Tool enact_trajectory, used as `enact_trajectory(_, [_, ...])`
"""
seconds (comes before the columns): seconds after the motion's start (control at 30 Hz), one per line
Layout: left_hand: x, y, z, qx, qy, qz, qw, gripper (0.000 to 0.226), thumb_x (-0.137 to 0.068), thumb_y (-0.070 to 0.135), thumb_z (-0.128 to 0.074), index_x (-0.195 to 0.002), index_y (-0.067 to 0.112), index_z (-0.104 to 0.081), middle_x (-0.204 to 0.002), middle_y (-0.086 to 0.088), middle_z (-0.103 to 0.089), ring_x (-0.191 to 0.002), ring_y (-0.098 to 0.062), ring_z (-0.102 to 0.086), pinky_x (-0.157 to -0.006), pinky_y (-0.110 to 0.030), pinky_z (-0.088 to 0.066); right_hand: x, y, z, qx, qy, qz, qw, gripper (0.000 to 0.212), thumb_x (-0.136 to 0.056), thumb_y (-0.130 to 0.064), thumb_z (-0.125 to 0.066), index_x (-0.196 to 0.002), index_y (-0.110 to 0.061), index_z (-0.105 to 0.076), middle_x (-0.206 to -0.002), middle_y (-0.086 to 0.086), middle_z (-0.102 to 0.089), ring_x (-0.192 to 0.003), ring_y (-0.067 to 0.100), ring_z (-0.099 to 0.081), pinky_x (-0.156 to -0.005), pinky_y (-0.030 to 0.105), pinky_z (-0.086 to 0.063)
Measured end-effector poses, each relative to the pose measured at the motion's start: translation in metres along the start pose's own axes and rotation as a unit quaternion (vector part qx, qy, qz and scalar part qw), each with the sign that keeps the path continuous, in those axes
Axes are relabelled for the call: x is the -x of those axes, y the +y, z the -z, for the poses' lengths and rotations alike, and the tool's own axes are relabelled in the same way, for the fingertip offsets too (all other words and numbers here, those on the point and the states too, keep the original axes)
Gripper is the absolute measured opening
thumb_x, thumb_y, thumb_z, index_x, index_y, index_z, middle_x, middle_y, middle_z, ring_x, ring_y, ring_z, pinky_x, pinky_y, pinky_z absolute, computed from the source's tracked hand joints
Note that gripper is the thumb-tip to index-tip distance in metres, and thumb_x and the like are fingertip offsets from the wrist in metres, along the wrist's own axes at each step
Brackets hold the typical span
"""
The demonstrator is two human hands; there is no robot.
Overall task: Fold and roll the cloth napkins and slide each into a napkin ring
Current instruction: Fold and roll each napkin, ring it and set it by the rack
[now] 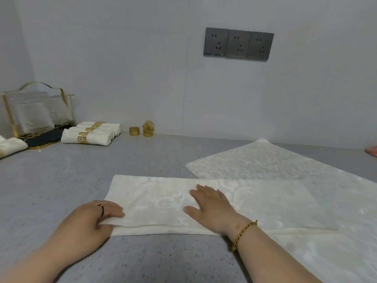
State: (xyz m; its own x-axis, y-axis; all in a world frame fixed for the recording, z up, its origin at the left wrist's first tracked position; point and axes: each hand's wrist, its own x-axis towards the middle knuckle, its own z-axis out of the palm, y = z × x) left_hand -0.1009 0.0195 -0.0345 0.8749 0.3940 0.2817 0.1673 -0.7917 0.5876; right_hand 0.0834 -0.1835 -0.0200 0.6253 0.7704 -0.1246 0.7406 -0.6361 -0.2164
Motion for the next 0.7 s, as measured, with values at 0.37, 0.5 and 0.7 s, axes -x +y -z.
enact_trajectory(0.37, [-0.064, 0.043, -0.009, -0.037, -0.004, 0.029, 0.999, 0.024, -0.095, 0.023, -0.044, -0.116, 0.025, -0.056, -0.128, 0.01, -0.05, -0.118, -0.009, -0.044, -0.095, -0.018, -0.029, -0.003, 0.003, -0.002, 0.0, -0.003, 0.005, 1.0, 0.144, -0.016, -0.083, 0.025, -0.146, -0.029, -0.006, -0.156, -0.005, 0.007, -0.143, 0.013, 0.008, -0.114, 0.033, 0.008])
enact_trajectory(0.5, [-0.082, 0.06, -0.05, -0.178, -0.083, -0.022, 0.98, 0.057, -0.096, 0.043, -0.032, -0.146, 0.02, -0.017, -0.155, 0.004, -0.011, -0.141, -0.012, -0.011, -0.112, -0.022, -0.008, -0.004, 0.003, -0.002, 0.001, -0.002, 0.01, 1.0, 0.138, -0.021, -0.08, 0.021, -0.146, -0.03, -0.005, -0.156, -0.005, 0.008, -0.143, 0.012, 0.009, -0.114, 0.032, 0.008])
enact_trajectory(0.7, [-0.084, 0.051, -0.062, -0.249, -0.191, 0.011, 0.949, 0.107, -0.059, 0.083, 0.011, -0.147, 0.023, 0.001, -0.155, 0.006, 0.007, -0.142, -0.01, 0.008, -0.114, -0.029, 0.006, 0.0, -0.001, 0.003, -0.011, -0.015, 0.008, 1.0, 0.126, -0.03, -0.073, 0.012, -0.146, -0.028, -0.005, -0.156, -0.006, 0.008, -0.143, 0.01, 0.01, -0.114, 0.031, 0.009])
